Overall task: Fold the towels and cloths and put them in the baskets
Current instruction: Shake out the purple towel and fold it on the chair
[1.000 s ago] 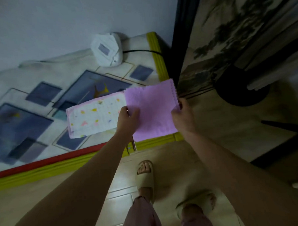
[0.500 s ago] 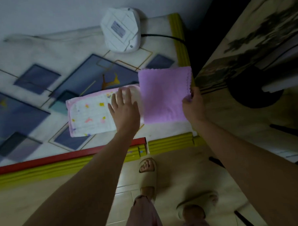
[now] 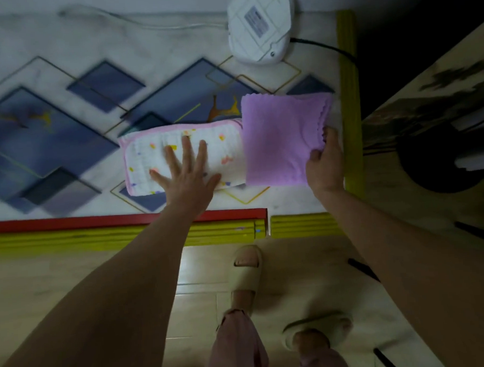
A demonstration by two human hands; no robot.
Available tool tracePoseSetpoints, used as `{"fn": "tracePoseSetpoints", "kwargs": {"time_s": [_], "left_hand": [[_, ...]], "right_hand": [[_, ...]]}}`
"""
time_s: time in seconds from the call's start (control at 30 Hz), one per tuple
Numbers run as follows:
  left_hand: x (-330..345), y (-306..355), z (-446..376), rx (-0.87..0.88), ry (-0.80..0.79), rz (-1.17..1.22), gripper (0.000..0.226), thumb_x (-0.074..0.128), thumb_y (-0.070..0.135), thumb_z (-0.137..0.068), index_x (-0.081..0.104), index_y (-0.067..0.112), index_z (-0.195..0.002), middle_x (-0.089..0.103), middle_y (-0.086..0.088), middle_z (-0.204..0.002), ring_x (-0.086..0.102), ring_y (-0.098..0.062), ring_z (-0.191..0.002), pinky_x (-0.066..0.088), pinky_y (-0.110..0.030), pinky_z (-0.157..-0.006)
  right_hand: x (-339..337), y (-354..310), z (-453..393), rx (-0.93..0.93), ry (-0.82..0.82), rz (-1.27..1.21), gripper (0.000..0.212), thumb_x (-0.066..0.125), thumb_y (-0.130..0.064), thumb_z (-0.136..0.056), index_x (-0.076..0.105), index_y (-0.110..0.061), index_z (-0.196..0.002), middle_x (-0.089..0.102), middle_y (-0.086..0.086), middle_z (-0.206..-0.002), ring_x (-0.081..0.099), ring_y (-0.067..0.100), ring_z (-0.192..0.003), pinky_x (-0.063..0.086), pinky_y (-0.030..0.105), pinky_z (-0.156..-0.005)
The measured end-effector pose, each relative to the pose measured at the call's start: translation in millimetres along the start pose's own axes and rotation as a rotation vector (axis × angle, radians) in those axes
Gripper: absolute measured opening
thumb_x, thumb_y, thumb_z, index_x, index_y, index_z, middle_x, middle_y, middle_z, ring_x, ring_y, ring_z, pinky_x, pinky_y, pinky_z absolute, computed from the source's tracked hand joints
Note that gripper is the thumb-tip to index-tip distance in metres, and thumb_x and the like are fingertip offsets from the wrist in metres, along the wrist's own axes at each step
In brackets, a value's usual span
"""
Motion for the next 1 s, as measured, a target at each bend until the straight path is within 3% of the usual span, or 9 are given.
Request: {"fn": "tracePoseSetpoints", "kwargs": {"time_s": [0.13,0.2,0.27,0.33,0.4,0.5,0.67,0.83,1.0], "left_hand": [[-3,10,-2,-0.040,-0.009,0.020,0.077,0.034,0.062,-0.092,-0.009,0.034,-0.150,-0.020,0.002,-0.158,-0.015,-0.037,-0.144,0.005,-0.076,-0.102],[-10,18,-5,-0.051,0.027,0.042,0.075,0.031,0.062,-0.093,-0.007,0.032,-0.151,-0.018,0.001,-0.159,-0.016,-0.037,-0.144,0.001,-0.074,-0.104],[-20,34,-10,-0.021,0.082,0.045,0.073,0.030,0.059,-0.095,-0.005,0.031,-0.152,-0.017,0.001,-0.159,-0.016,-0.035,-0.145,-0.002,-0.070,-0.107],[-23,60,-14,0.090,0.097,0.024,0.071,0.032,0.056,-0.096,-0.003,0.030,-0.152,-0.016,0.000,-0.159,-0.016,-0.033,-0.145,-0.001,-0.067,-0.110],[-18,76,-17,0.165,0.057,0.019,0.071,0.032,0.056,-0.096,-0.003,0.029,-0.152,-0.018,0.000,-0.159,-0.016,-0.033,-0.145,0.004,-0.068,-0.110],[-6,73,-21,0.154,0.019,-0.022,0.072,0.029,0.058,-0.095,-0.005,0.029,-0.152,-0.021,0.001,-0.158,-0.014,-0.036,-0.145,0.010,-0.071,-0.106],[-4,72,-24,0.162,-0.008,-0.063,0.074,0.027,0.060,-0.095,-0.008,0.030,-0.151,-0.023,0.001,-0.157,-0.015,-0.037,-0.144,0.011,-0.073,-0.105],[-22,87,-19,0.167,-0.072,-0.067,0.076,0.041,0.050,-0.096,-0.004,0.026,-0.152,-0.019,0.000,-0.159,-0.011,-0.038,-0.145,0.003,-0.068,-0.109],[-59,162,13,0.329,-0.123,-0.140,0.063,0.044,0.039,-0.096,0.018,0.018,-0.149,0.013,-0.007,-0.158,0.011,-0.032,-0.145,0.011,-0.062,-0.111]], "right_hand": [[-9,6,-16,-0.023,0.062,0.122,0.053,0.041,-0.003,-0.089,0.040,-0.014,-0.141,0.052,0.011,-0.135,0.051,0.034,-0.118,0.042,0.040,-0.098],[-16,-1,-18,-0.038,0.144,0.344,0.056,0.045,-0.008,-0.091,0.034,-0.017,-0.145,0.045,0.012,-0.143,0.045,0.035,-0.125,0.034,0.044,-0.105],[-14,-23,-10,-0.196,0.181,0.559,0.057,0.044,-0.018,-0.094,0.028,-0.019,-0.149,0.034,0.012,-0.152,0.037,0.034,-0.134,0.027,0.045,-0.110],[12,-39,5,-0.461,0.020,0.604,0.058,0.040,-0.035,-0.096,0.028,-0.018,-0.150,0.027,0.014,-0.155,0.029,0.036,-0.140,0.023,0.052,-0.113],[42,-26,17,-0.587,-0.194,0.687,0.066,0.033,-0.052,-0.093,0.025,-0.021,-0.151,0.020,0.013,-0.158,0.018,0.034,-0.145,0.013,0.056,-0.116],[47,9,10,-0.462,-0.259,0.738,0.074,0.021,-0.066,-0.090,0.012,-0.029,-0.153,0.007,0.004,-0.161,0.004,0.028,-0.148,0.002,0.056,-0.117],[43,17,-6,-0.400,-0.262,0.772,0.077,0.017,-0.072,-0.087,0.007,-0.033,-0.152,0.002,0.004,-0.161,0.000,0.028,-0.148,-0.003,0.056,-0.115],[32,7,3,-0.432,-0.344,0.680,0.075,0.014,-0.066,-0.088,0.014,-0.028,-0.153,0.002,0.005,-0.161,0.000,0.025,-0.148,0.001,0.057,-0.116],[-42,20,39,-0.284,-0.257,0.399,0.057,0.044,-0.040,-0.097,0.033,-0.017,-0.148,0.020,0.011,-0.158,0.033,0.034,-0.138,0.036,0.045,-0.105]]}}
Point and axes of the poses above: each hand's wrist, its own z-axis away from the middle knuckle, its own x-axis out of the palm, y = z × x, the point moved 8 cm from there along -z, towards the middle knuckle
